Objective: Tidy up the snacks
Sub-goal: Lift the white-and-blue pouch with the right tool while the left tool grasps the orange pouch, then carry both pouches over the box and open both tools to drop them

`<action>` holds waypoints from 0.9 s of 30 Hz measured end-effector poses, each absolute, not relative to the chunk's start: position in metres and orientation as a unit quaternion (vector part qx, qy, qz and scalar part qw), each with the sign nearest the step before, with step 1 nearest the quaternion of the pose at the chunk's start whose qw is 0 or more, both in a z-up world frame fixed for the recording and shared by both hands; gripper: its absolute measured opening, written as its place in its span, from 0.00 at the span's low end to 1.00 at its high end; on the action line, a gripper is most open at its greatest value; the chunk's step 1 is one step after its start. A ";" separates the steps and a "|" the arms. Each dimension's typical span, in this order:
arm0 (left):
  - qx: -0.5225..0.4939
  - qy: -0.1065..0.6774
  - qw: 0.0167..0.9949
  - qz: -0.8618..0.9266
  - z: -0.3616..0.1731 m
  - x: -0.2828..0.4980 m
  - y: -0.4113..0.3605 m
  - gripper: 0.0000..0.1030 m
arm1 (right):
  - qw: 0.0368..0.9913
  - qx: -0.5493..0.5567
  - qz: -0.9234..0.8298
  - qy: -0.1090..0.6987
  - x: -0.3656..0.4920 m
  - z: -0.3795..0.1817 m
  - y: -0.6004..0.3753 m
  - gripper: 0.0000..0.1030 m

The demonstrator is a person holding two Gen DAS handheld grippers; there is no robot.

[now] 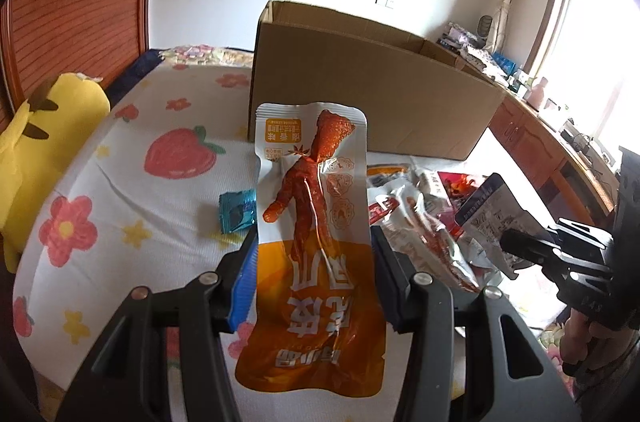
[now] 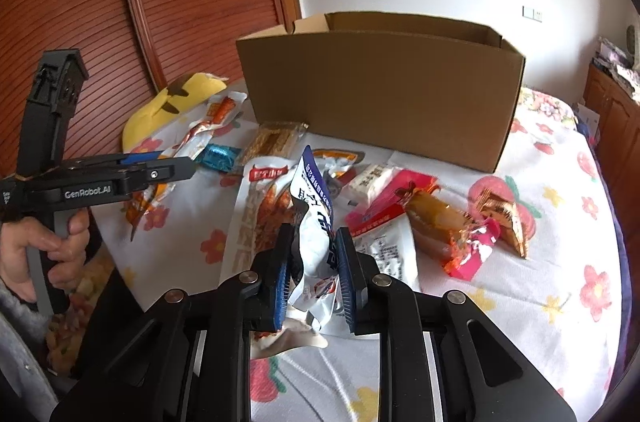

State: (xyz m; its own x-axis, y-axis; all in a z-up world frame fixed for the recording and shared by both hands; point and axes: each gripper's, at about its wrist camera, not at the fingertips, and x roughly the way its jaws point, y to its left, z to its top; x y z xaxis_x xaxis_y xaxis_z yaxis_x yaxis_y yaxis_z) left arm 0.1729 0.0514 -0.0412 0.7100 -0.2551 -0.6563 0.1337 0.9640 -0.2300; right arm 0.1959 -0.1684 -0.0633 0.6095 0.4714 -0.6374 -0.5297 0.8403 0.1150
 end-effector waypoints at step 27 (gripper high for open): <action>-0.016 0.260 0.955 -0.144 0.067 0.270 0.027 0.49 | 0.933 -0.075 0.262 0.235 0.285 0.043 -0.168 0.19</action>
State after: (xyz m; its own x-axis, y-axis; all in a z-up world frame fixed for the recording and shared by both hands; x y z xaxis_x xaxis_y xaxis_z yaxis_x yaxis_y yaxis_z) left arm 0.2696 0.0265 0.0674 0.8231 -0.2841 -0.4917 0.2670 0.9578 -0.1064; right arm 0.2851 -0.1684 0.0428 0.7525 0.4528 -0.4782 -0.5235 0.8518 -0.0172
